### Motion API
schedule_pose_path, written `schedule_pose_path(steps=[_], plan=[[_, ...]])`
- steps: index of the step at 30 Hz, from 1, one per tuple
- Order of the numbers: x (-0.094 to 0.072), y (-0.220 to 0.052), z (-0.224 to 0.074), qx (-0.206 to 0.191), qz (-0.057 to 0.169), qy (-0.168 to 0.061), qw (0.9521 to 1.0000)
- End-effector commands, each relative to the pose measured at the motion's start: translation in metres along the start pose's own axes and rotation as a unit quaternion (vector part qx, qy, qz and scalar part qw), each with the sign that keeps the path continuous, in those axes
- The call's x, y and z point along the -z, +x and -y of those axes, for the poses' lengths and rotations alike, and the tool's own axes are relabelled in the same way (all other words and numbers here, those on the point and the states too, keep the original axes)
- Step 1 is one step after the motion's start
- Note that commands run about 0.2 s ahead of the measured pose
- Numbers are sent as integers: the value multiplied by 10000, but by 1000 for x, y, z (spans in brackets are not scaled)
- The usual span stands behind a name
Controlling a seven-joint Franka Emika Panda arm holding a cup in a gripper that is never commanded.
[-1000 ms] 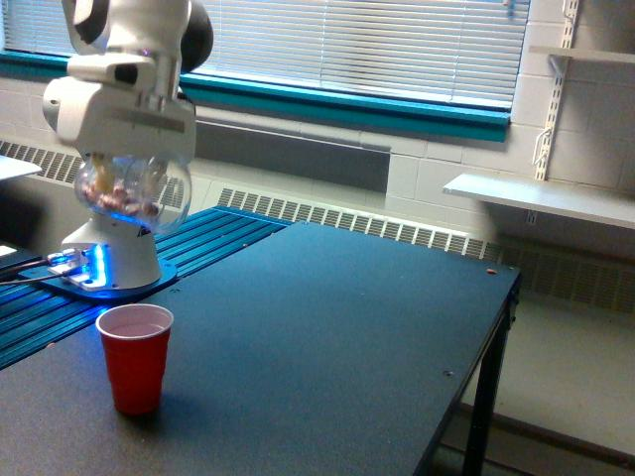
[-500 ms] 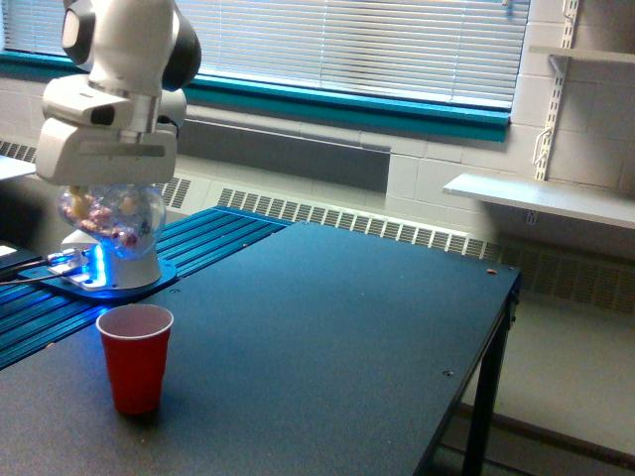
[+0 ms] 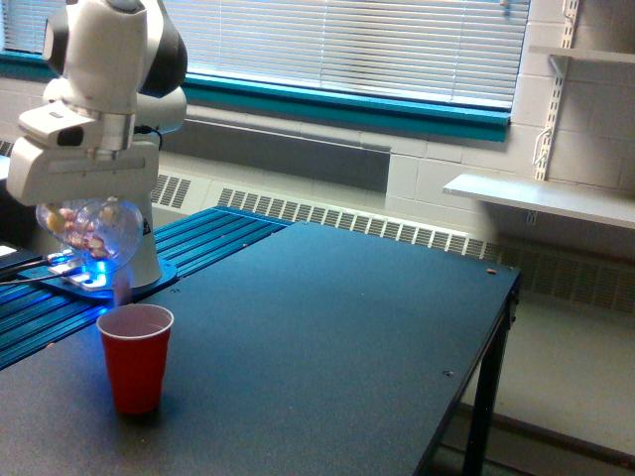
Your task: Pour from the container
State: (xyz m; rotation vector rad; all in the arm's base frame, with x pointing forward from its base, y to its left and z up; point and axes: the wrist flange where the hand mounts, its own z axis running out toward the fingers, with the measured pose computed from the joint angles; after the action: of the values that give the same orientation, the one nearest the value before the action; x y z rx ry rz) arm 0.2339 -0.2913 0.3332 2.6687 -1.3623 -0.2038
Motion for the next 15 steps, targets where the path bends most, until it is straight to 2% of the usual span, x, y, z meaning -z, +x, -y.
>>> schedule_pose_path(steps=[1,9,15], plan=[[0,9,0,28,95,36,9999],[-3,14,6,122,154,62,9998],[-9,13,12,226,191,-29,9996]])
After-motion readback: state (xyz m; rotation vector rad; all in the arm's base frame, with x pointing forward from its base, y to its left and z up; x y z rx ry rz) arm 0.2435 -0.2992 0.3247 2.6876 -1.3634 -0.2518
